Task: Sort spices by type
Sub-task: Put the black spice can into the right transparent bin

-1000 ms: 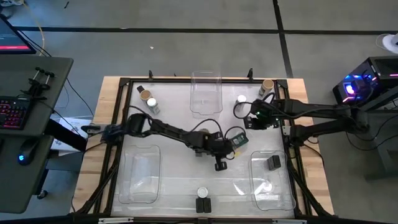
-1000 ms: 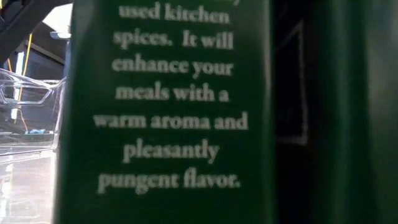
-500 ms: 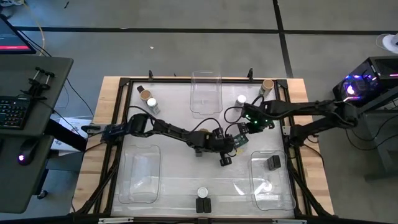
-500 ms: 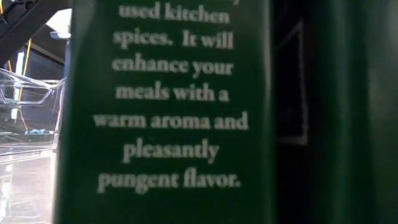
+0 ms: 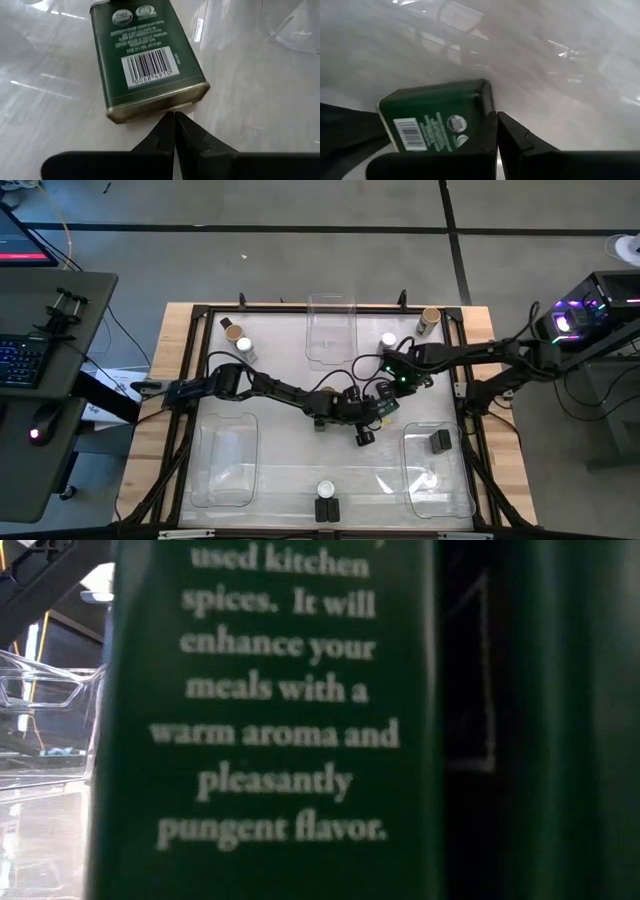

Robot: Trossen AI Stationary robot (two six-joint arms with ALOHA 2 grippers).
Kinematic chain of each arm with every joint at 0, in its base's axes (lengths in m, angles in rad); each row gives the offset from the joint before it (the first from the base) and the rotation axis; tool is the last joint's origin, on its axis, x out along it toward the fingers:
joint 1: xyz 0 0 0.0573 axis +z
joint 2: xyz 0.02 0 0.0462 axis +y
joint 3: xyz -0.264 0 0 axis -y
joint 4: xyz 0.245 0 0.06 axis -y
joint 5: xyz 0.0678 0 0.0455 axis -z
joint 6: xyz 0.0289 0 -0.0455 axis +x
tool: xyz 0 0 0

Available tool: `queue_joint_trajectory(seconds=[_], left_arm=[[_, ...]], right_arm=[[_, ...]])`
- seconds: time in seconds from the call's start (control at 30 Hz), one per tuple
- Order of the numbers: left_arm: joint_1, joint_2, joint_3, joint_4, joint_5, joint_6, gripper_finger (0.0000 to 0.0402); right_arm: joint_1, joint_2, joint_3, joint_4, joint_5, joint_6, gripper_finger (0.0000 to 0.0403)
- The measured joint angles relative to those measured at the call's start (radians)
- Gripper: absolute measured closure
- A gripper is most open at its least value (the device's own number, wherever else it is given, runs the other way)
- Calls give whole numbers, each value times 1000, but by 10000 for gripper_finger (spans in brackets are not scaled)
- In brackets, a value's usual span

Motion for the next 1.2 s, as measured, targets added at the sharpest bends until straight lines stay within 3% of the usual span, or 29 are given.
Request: queue_joint_trajectory(seconds=[0.23,0.7,1.03,1.2], left_arm=[[5,0,0,-7,-7,1,401],[14,0,3,-55,-8,113,401],[14,0,2,-64,-14,224,401],[16,0,2,-59,-13,303,401]], right_arm=[[0,2,0,29,-33,-7,403],[23,-158,0,52,-87,23,403],[103,-173,5,160,-44,107,403],[131,-172,6,262,-74,133,403]])
